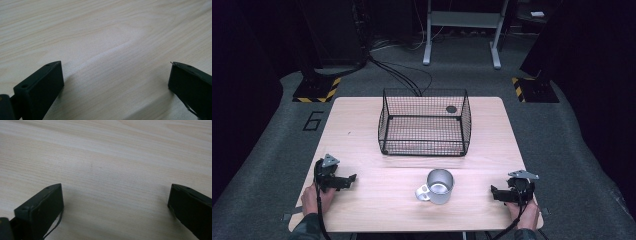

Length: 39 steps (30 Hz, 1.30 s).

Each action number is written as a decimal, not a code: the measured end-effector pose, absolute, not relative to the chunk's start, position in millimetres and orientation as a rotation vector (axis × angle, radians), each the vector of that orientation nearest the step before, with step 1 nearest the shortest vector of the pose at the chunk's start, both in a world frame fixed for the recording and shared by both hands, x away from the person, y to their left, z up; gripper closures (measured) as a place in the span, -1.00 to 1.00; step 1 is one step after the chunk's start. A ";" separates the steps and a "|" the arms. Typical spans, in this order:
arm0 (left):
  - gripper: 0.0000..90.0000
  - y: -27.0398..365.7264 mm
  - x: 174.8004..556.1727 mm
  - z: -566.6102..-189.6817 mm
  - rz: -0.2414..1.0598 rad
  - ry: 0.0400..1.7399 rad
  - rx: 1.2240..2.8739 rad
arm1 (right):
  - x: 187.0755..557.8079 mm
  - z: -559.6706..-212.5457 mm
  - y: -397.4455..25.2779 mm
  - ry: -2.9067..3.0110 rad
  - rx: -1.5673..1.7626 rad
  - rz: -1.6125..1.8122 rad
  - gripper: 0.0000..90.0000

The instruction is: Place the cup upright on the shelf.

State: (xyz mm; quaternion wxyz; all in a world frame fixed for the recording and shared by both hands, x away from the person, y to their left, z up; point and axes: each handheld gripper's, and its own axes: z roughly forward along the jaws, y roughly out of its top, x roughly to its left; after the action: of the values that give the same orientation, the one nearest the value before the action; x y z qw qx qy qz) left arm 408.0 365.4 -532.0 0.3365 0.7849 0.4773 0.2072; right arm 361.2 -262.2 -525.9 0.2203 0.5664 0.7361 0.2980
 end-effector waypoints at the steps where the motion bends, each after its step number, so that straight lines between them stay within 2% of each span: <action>1: -1.00 365.6 408.0 -531.9 0.540 1.244 2.049 | 361.2 -525.9 -262.2 2.035 1.566 0.824 -1.00; 25: -1.00 365.8 407.8 -532.1 0.546 1.238 2.055 | 321.9 -467.4 -216.4 2.030 1.447 1.051 -1.00; 39: -1.00 365.9 407.8 -531.9 0.545 1.236 2.058 | 314.7 -445.0 -175.5 2.076 1.337 1.176 -1.00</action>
State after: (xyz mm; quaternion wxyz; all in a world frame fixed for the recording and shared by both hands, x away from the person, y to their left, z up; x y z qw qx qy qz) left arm 407.8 365.9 -531.9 0.3335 0.7880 0.4735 0.2089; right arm 314.7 -175.5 -445.0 0.2021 0.4788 0.7433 0.4212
